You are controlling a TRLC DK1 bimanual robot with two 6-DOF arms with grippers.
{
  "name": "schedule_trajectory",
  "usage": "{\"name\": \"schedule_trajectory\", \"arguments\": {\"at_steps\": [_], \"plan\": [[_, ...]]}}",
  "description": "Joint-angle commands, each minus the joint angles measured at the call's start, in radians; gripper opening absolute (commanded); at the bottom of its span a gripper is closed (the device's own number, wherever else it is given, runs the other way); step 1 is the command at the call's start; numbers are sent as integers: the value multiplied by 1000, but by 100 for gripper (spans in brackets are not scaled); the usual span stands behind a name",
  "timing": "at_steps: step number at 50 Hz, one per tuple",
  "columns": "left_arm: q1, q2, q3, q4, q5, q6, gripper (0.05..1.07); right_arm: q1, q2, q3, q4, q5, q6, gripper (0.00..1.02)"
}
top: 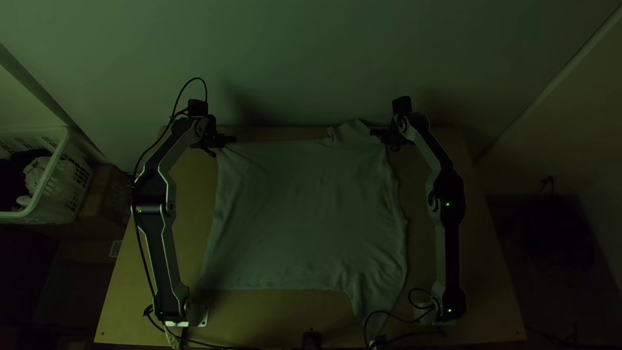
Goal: Fold the t-shirt
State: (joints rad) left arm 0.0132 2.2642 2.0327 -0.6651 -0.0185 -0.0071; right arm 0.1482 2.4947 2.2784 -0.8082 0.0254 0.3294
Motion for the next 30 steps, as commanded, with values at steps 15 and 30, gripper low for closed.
{"name": "schedule_trajectory", "arguments": {"at_steps": [15, 30], "plan": [[4, -121, -19, -7, 26, -42, 8, -9, -155, -68, -52, 8, -10, 2], [11, -157, -69, -18, 43, -40, 8, -4, -257, -137, -86, 8, -39, 2]]}}
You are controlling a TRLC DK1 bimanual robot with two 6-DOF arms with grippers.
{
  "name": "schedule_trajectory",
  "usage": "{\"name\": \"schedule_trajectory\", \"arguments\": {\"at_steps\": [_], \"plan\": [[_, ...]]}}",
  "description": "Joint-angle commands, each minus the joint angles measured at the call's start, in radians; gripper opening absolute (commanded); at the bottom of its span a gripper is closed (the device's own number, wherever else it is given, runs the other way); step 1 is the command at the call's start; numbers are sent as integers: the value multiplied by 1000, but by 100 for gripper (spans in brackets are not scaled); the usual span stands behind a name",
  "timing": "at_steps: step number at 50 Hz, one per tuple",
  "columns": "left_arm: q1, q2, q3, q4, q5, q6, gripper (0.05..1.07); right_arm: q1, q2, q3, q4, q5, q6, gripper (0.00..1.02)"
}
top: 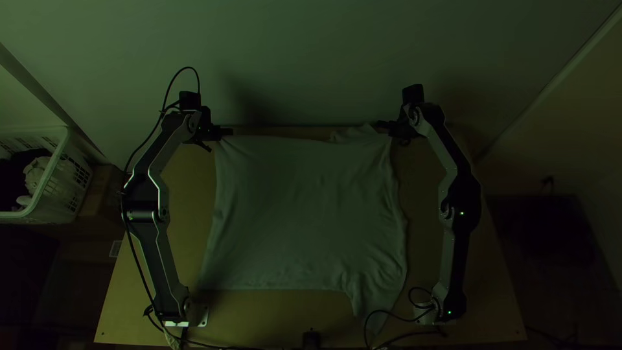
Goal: Fold the t-shirt
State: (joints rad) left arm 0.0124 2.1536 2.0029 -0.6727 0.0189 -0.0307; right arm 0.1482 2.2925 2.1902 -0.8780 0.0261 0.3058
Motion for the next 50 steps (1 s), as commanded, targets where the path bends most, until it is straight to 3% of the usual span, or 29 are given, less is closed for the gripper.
{"name": "schedule_trajectory", "arguments": {"at_steps": [1, 50], "plan": [[12, -49, -46, -8, 7, -17, 8, -4, -62, -58, -16, 8, -19, 2], [66, -337, -547, 131, 67, 29, 8, 65, -464, -696, 93, 8, -40, 2]]}}
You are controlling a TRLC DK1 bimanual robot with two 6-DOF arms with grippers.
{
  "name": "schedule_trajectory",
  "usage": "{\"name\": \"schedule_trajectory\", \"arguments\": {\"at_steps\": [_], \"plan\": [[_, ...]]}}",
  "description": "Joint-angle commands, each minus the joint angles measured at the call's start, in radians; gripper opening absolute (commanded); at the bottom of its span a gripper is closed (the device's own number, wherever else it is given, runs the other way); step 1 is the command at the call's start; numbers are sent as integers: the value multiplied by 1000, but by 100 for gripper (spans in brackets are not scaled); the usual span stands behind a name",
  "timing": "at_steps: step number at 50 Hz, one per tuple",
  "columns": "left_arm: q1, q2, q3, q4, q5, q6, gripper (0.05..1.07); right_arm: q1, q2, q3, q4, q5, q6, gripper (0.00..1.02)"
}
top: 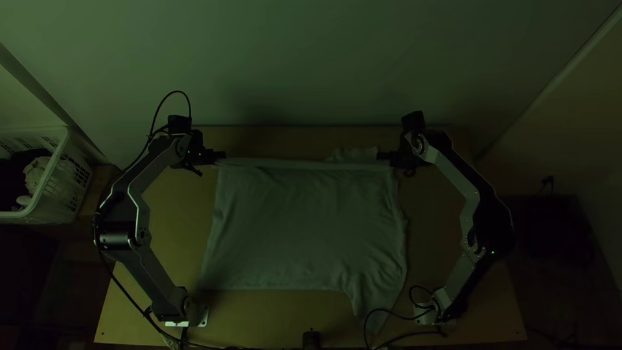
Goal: Fold the t-shirt
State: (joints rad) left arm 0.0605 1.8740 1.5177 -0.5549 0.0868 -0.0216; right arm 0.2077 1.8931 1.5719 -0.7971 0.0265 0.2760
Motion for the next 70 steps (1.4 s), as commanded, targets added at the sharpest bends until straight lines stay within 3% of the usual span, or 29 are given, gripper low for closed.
{"name": "schedule_trajectory", "arguments": {"at_steps": [1, 20, 41, 45, 50, 54, 55, 59, 70], "plan": [[19, -62, -71, 13, 1, 20, 8, 7, -75, -93, 15, 7, -11, 2], [21, -168, -300, 101, 1, 28, 8, 29, -230, -337, 81, 7, 3, 2], [35, -179, -404, 159, 1, 20, 9, 44, -233, -487, 153, 7, 45, 5], [35, -194, -413, 170, 4, 20, 30, 48, -230, -495, 147, 7, 38, 34], [38, -225, -419, 185, 30, 18, 50, 55, -266, -498, 141, 7, 43, 58], [45, -259, -421, 177, 54, 17, 72, 62, -324, -500, 137, 7, 46, 95], [45, -273, -424, 177, 54, 17, 79, 61, -338, -501, 136, 7, 45, 99], [50, -325, -435, 165, 120, 20, 102, 61, -390, -501, 134, 7, 45, 99], [64, -454, -435, 96, 202, 23, 102, 65, -525, -507, 53, 9, 42, 99]]}}
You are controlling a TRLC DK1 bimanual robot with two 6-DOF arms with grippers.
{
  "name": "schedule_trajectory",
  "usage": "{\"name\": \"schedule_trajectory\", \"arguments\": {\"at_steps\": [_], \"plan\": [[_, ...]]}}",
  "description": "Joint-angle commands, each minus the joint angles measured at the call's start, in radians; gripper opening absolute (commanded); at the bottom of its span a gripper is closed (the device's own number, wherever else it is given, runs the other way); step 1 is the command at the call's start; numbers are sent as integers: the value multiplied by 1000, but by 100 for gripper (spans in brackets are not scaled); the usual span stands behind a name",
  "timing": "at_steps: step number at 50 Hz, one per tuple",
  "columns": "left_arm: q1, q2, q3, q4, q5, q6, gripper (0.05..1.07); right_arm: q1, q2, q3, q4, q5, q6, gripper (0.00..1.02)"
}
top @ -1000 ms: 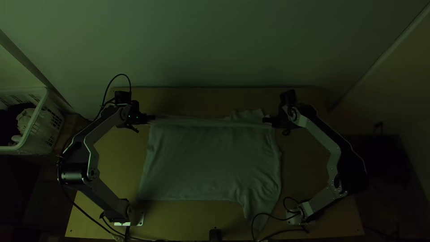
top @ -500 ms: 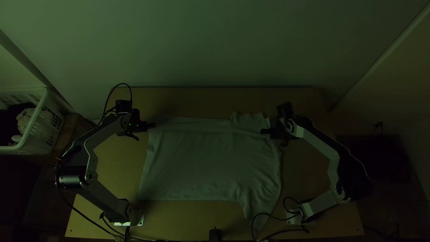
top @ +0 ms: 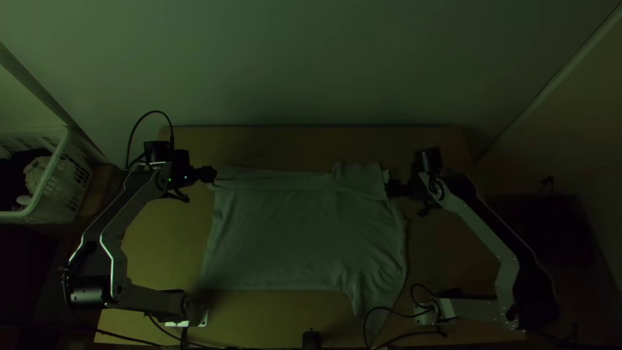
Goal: Fold the t-shirt
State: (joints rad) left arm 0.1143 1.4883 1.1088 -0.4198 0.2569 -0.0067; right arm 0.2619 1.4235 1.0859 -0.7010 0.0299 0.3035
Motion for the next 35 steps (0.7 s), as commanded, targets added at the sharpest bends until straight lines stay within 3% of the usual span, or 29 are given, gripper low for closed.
{"name": "schedule_trajectory", "arguments": {"at_steps": [1, 14, 35], "plan": [[15, -77, -24, -51, 36, 8, 102, 16, -67, -21, -49, 5, 14, 99], [56, -238, -44, -201, 65, 74, 102, 62, -261, -58, -80, 5, 2, 99], [74, -416, -102, -528, 74, 234, 102, 106, -428, -124, -357, 13, 74, 99]]}}
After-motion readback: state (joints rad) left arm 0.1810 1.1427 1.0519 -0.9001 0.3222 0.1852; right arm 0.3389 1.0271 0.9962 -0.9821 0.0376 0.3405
